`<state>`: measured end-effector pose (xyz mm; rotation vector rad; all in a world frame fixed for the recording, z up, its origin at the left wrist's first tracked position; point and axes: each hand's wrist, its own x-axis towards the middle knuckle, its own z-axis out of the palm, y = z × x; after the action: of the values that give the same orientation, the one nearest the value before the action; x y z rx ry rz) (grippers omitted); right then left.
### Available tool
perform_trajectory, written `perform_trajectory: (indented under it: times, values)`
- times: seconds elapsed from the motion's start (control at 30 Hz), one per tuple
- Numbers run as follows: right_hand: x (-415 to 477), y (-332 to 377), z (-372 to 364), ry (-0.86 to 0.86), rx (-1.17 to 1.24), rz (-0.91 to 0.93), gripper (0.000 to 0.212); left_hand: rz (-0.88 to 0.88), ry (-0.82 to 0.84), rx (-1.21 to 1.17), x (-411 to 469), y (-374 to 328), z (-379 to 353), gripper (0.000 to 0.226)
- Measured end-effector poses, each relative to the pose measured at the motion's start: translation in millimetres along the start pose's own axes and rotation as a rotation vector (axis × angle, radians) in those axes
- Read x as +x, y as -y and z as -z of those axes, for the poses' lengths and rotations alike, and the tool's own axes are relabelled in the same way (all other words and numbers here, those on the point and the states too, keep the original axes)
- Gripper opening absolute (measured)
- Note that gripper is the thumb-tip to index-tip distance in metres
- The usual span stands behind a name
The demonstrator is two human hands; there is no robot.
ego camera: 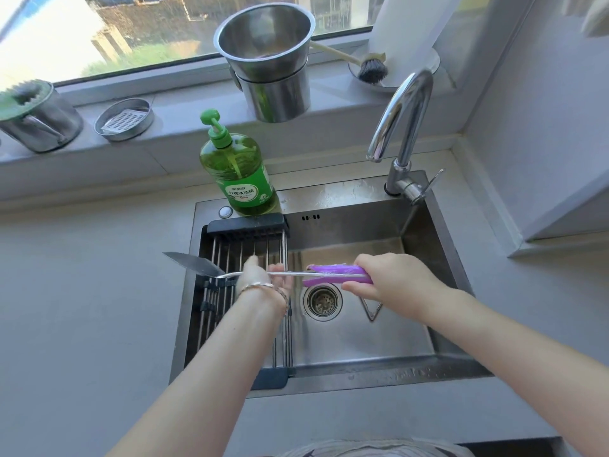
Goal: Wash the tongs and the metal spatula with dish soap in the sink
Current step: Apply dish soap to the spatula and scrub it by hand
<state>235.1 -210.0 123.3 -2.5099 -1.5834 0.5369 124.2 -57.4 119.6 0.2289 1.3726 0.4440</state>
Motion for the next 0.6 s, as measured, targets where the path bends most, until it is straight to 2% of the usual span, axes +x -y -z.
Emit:
perform_trajectory:
  times: [0.1, 0.17, 0.23, 0.3, 0.37, 0.47, 0.6]
  values:
    - [3.4, 14.4, -4.2, -0.026, -0.121, 0.031, 0.045, 0.096, 0.125, 0.168, -21.0, 25.9, -11.2, 0.032]
    - [5.1, 24.1, -6.1, -0.033, -0.128, 0.033, 0.046, 0.036, 0.127, 0.227, -21.9, 39.8, -14.5, 0.019]
    - [2.2, 29.9, -5.1, -0.045, -0.076, 0.055, 0.046, -0.048, 0.080, 0.243, -22.5, 42.4, -15.4, 0.006]
    - [-5.6, 29.8, -2.6, -0.033, 0.041, 0.104, 0.048, -0.052, 0.057, 0.236, -19.3, 39.7, -9.3, 0.017]
    - [-12.8, 24.7, 3.1, -0.003, 0.171, 0.106, 0.046, 0.026, 0.083, 0.293, -26.0, 32.1, -1.6, 0.018]
    - [-10.3, 8.6, 6.6, 0.000, 0.295, 0.031, 0.036, 0.102, 0.140, 0.512, -32.3, 18.5, 10.8, 0.011]
    - [5.0, -4.2, -3.8, -0.015, 0.352, -0.078, 0.019, 0.094, 0.272, 0.910, -33.0, -2.1, 23.7, 0.023]
